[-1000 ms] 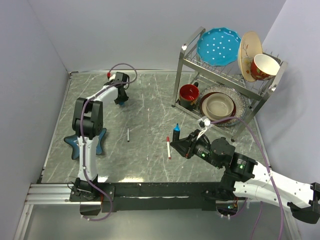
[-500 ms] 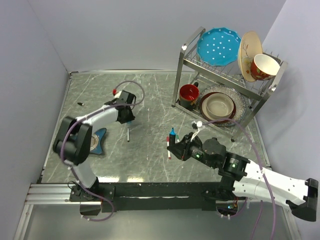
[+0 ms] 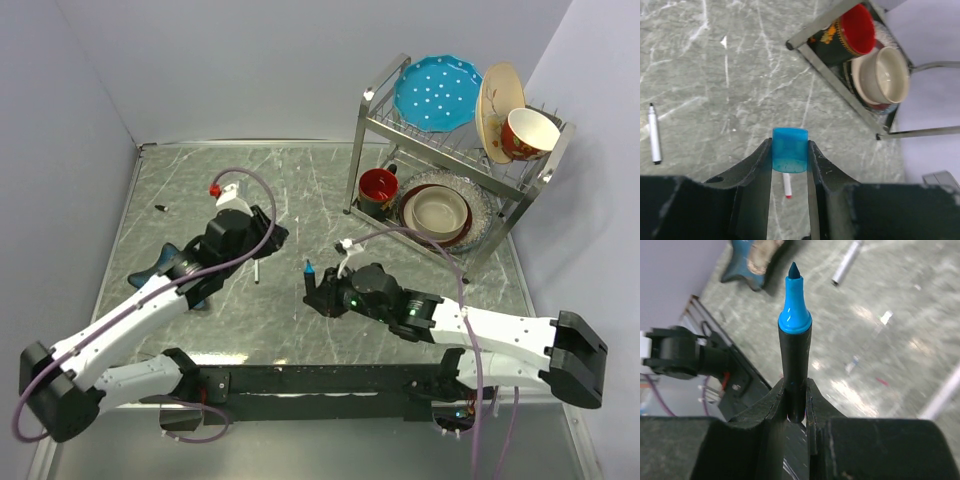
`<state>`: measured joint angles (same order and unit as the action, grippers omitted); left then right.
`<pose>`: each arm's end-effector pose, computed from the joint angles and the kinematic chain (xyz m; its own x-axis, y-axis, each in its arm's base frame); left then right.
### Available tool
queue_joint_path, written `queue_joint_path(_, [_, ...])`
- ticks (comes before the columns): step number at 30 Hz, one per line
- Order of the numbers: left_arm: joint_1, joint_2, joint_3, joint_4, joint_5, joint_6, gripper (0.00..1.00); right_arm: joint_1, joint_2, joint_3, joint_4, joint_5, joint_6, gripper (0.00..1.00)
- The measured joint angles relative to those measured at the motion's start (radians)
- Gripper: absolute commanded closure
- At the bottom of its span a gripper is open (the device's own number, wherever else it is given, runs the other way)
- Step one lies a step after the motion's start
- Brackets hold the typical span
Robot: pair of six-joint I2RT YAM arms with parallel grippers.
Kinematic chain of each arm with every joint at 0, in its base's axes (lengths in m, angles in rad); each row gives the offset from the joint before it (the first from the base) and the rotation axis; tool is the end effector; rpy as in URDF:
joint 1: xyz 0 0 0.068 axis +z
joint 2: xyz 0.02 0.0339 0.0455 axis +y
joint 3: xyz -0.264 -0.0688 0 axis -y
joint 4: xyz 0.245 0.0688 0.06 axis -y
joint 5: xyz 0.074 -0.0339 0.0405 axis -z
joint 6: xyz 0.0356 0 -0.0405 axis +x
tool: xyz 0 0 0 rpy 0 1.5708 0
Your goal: Insert the pens into the pen caps
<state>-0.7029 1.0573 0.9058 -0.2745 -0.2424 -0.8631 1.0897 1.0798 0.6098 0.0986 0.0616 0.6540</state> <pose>0.1890 -0.1489 0.3209 -0.5551 -0.4965 -0.6674 0.0600 0.7763 -0.6275 0.1145 0.2146 0.2491 -0.6554 0.0566 -0.7531 -0.5790 0.6027 0.5492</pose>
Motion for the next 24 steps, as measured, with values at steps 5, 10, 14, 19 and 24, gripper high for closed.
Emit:
queue_joint_path(5, [-0.018,-0.062,-0.026,0.021,0.007,-0.015,0.99,0.001,0.048,0.052,0.045,-0.030,0.003,1.00])
queue_joint_path(10, [-0.029,-0.088,-0.044,0.031,0.021,-0.023,0.99,0.001,0.087,0.091,0.066,-0.051,0.003,1.00])
queue_joint_path(14, [-0.039,-0.097,-0.044,0.031,0.021,-0.023,0.99,0.001,0.108,0.103,0.071,-0.056,0.003,1.00])
queue_joint_path(19, [-0.047,-0.107,-0.044,0.031,0.021,-0.023,0.99,0.001,0.138,0.131,0.072,-0.056,0.003,1.00])
queue_joint_path(24, [-0.061,-0.111,-0.044,0.031,0.021,-0.023,0.99,0.001,0.154,0.144,0.073,-0.072,0.004,1.00])
